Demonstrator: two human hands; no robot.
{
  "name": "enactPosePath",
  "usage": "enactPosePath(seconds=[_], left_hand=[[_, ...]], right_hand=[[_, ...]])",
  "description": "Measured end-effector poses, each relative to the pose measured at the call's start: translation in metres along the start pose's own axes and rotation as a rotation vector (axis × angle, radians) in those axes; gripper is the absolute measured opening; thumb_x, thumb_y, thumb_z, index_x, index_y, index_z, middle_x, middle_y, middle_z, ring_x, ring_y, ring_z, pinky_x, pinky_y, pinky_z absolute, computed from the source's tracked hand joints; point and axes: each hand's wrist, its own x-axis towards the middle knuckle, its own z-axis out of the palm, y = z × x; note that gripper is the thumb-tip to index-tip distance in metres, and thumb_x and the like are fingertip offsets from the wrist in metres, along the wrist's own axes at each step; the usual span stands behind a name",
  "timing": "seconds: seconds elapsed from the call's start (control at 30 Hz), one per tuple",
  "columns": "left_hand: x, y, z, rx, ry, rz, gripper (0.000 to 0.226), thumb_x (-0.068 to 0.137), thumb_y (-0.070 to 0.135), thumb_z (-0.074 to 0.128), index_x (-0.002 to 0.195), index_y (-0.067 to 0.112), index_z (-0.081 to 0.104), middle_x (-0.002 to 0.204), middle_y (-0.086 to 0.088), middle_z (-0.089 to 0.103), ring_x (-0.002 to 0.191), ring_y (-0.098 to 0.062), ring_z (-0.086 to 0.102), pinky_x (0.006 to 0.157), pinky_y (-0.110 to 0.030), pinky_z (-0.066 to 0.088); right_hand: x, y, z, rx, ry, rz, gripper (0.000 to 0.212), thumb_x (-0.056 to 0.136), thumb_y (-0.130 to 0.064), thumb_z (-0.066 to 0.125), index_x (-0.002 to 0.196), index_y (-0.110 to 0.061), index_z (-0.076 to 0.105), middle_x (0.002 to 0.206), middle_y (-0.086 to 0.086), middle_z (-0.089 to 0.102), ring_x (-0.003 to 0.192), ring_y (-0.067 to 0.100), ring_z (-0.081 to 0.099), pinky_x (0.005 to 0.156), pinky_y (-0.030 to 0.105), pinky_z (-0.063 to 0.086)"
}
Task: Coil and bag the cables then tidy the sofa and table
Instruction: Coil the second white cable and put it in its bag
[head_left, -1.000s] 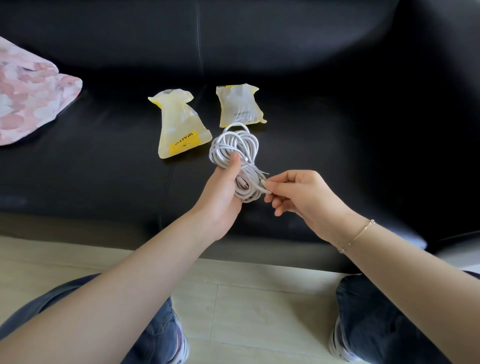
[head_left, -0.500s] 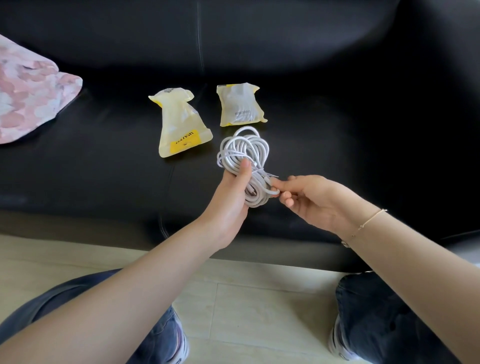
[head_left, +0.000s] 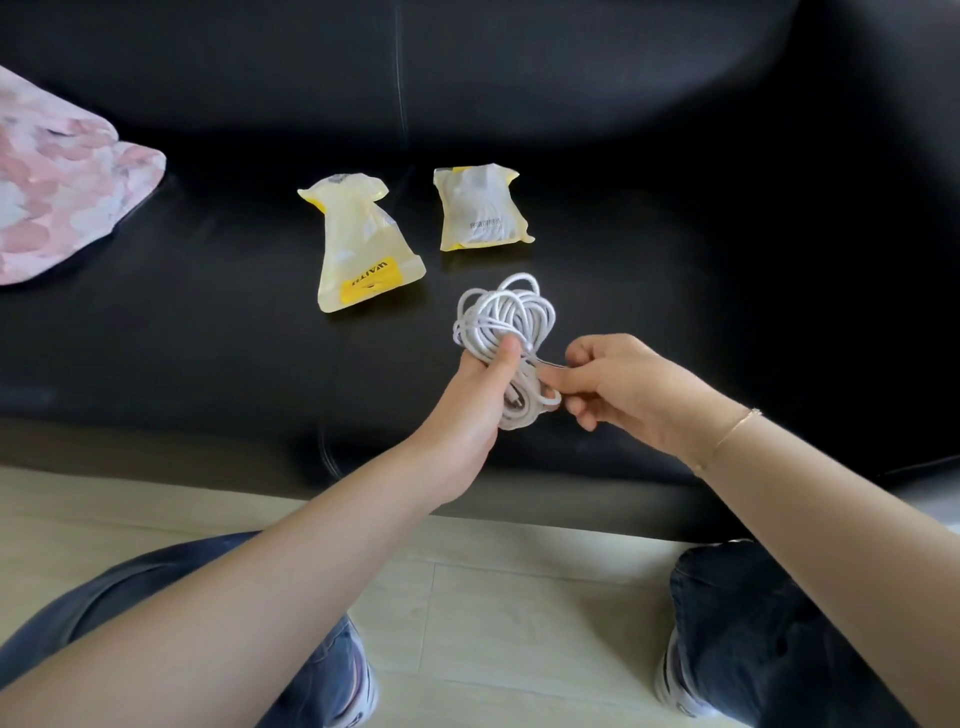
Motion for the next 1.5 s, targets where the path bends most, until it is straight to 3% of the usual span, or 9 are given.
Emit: enactPosePath(seconds=[0.1, 0.3, 0.43, 0.57, 0.73, 0.93, 1.1, 1.23, 1.5], left_hand=[[0.003, 0.003, 0.0, -0.055, 0.074, -0.021, 0.036, 0.105, 0.034, 0.04, 0.138, 0.021, 0.045, 0.126, -0.01, 0.063, 0.115, -0.021, 0.063, 0.105, -0.037, 0.047], [0.009, 0.007, -0.002, -0.212, 0.139, -0.092, 0.04, 0.104, 0.038, 0.039, 0.137, 0.018, 0.049, 0.125, -0.009, 0.066, 0.112, -0.02, 0.065, 0.1, -0.036, 0.05], [0.008, 0.009, -0.001, -0.178, 0.123, -0.035, 0.037, 0.104, 0.035, 0.04, 0.137, 0.021, 0.048, 0.124, -0.007, 0.066, 0.111, -0.018, 0.065, 0.094, -0.032, 0.053], [0.006, 0.01, 0.002, -0.135, 0.049, 0.009, 0.036, 0.105, 0.034, 0.038, 0.139, 0.024, 0.045, 0.125, -0.005, 0.065, 0.114, -0.016, 0.063, 0.104, -0.035, 0.047], [0.003, 0.003, 0.004, -0.133, 0.007, 0.016, 0.039, 0.105, 0.032, 0.036, 0.144, 0.027, 0.039, 0.128, 0.0, 0.062, 0.116, -0.011, 0.061, 0.102, -0.029, 0.047], [0.002, 0.006, 0.002, -0.062, -0.004, 0.067, 0.043, 0.106, 0.031, 0.036, 0.148, 0.028, 0.033, 0.132, -0.001, 0.059, 0.121, -0.013, 0.058, 0.109, -0.036, 0.042], [0.006, 0.013, -0.003, -0.125, 0.094, 0.09, 0.041, 0.105, 0.029, 0.039, 0.145, 0.026, 0.038, 0.126, 0.0, 0.062, 0.115, -0.013, 0.061, 0.104, -0.034, 0.046], [0.008, 0.013, -0.002, -0.095, 0.095, 0.088, 0.039, 0.105, 0.028, 0.04, 0.144, 0.028, 0.038, 0.129, 0.002, 0.06, 0.118, -0.012, 0.059, 0.111, -0.037, 0.041], [0.006, 0.013, -0.005, -0.11, 0.002, 0.04, 0.04, 0.105, 0.029, 0.038, 0.145, 0.025, 0.038, 0.132, -0.006, 0.059, 0.12, -0.017, 0.059, 0.105, -0.037, 0.046]], right_hand=[[0.001, 0.005, 0.003, -0.236, 0.11, -0.137, 0.036, 0.088, -0.019, 0.071, 0.072, -0.013, 0.04, 0.056, 0.007, 0.063, 0.042, 0.014, 0.051, 0.039, 0.024, 0.045], [0.0, 0.005, 0.012, 0.109, 0.185, -0.157, 0.017, 0.087, -0.016, 0.071, 0.093, -0.001, 0.064, 0.078, 0.017, 0.073, 0.061, 0.018, 0.07, 0.056, 0.022, 0.056], [-0.002, 0.01, 0.014, 0.161, 0.179, -0.174, 0.01, 0.087, -0.004, 0.069, 0.093, 0.003, 0.071, 0.083, 0.017, 0.074, 0.068, 0.018, 0.071, 0.064, 0.021, 0.056], [0.001, 0.009, 0.01, 0.115, 0.198, -0.194, 0.007, 0.086, -0.002, 0.069, 0.089, 0.004, 0.072, 0.078, 0.016, 0.073, 0.062, 0.017, 0.069, 0.063, 0.02, 0.056], [0.001, 0.011, 0.01, -0.012, 0.215, -0.271, 0.006, 0.087, -0.003, 0.067, 0.087, 0.002, 0.071, 0.072, 0.012, 0.073, 0.058, 0.015, 0.068, 0.06, 0.02, 0.056], [-0.001, 0.015, 0.012, -0.12, 0.223, -0.381, 0.008, 0.091, -0.006, 0.064, 0.09, 0.002, 0.066, 0.072, 0.01, 0.07, 0.056, 0.009, 0.062, 0.056, 0.019, 0.052], [-0.003, 0.012, 0.02, 0.085, 0.16, -0.227, 0.021, 0.091, -0.023, 0.068, 0.096, -0.003, 0.067, 0.076, 0.012, 0.072, 0.063, 0.021, 0.068, 0.061, 0.026, 0.057], [0.0, 0.013, 0.023, 0.192, 0.142, -0.18, 0.02, 0.093, -0.013, 0.063, 0.093, 0.006, 0.068, 0.067, 0.009, 0.067, 0.056, 0.016, 0.064, 0.055, 0.022, 0.054], [0.002, 0.016, 0.02, -0.19, 0.233, -0.354, 0.019, 0.094, -0.011, 0.058, 0.08, -0.001, 0.066, 0.059, 0.005, 0.061, 0.047, 0.008, 0.054, 0.046, 0.02, 0.046]])
